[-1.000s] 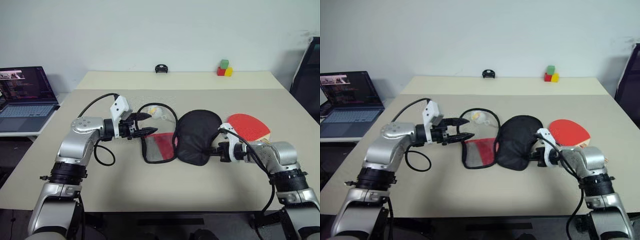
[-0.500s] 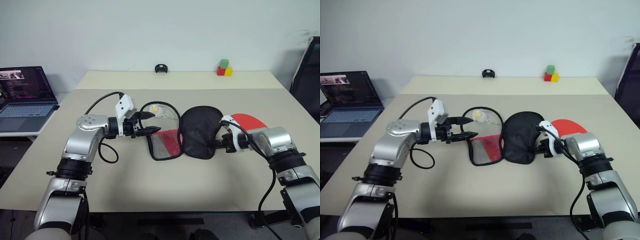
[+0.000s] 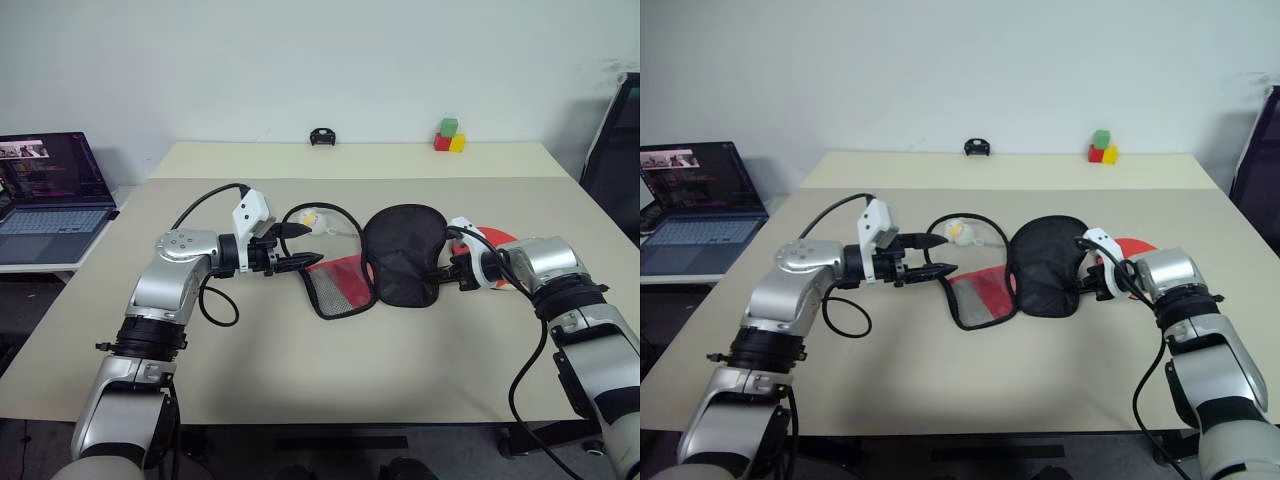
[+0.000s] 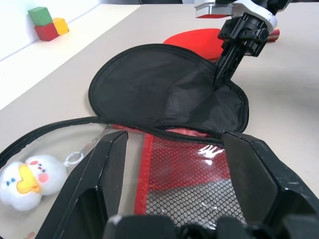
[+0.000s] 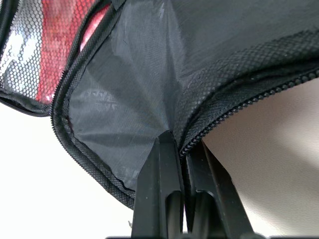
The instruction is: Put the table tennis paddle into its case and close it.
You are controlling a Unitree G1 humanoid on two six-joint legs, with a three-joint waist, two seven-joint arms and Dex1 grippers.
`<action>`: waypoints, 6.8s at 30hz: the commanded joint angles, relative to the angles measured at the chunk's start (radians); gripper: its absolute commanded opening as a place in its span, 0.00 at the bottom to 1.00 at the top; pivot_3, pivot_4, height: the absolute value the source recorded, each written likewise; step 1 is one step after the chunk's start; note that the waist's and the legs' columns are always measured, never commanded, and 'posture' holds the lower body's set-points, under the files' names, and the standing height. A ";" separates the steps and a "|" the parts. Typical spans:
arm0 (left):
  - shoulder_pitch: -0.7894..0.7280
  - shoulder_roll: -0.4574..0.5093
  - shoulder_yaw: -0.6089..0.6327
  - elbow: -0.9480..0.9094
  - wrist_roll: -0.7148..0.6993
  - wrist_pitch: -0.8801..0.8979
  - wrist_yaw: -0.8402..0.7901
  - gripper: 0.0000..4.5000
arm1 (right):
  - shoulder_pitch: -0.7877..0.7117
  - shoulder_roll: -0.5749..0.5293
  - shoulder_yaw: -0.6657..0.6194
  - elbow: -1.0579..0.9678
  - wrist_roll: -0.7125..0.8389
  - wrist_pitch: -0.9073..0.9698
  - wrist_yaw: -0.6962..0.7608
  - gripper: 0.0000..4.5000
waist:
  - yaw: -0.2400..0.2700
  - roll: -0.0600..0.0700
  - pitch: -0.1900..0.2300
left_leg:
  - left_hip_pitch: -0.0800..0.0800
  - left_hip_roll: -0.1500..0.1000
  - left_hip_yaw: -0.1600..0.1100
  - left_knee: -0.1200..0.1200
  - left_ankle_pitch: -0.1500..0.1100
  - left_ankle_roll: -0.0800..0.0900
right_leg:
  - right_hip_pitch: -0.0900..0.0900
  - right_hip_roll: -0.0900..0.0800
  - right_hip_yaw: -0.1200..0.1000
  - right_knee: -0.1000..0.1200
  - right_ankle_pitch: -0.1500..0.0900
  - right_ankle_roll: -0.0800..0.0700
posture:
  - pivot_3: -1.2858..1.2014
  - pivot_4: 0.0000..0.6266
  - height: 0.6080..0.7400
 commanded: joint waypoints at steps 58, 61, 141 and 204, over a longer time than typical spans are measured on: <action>-0.025 -0.032 0.005 -0.010 0.009 -0.026 0.005 0.73 | -0.176 0.089 -0.258 0.352 -0.150 -0.427 -0.344 0.35 | -0.019 0.000 0.000 | 0.001 0.000 0.001 0.000 0.000 -0.001 | 0.000 0.000 0.001 0.001 0.000 0.000 | 0.52 0.24 1.00; -0.025 -0.038 0.006 -0.011 0.008 -0.026 0.006 0.73 | -0.201 0.065 -0.286 0.366 -0.137 -0.435 -0.353 0.35 | -0.018 0.000 0.000 | 0.000 0.000 0.001 0.000 0.000 -0.001 | 0.000 0.000 0.001 0.001 0.000 0.000 | 0.52 0.24 1.00; -0.010 -0.039 0.001 -0.216 -0.096 0.167 0.081 0.73 | 0.387 -0.181 -0.504 -0.242 -0.022 -0.167 -0.408 0.25 | -0.001 -0.001 0.000 | 0.004 0.000 0.003 0.004 0.001 0.000 | 0.005 0.000 0.003 0.001 0.002 0.003 | 0.52 0.24 1.00; 0.058 0.015 0.041 -0.221 -0.086 0.131 0.147 0.73 | 0.231 0.536 -0.463 -0.570 0.055 0.102 -1.074 0.76 | -0.022 0.000 0.000 | -0.013 0.000 0.003 0.003 0.004 -0.003 | -0.016 0.000 0.004 0.009 0.002 0.002 | 0.52 0.24 1.00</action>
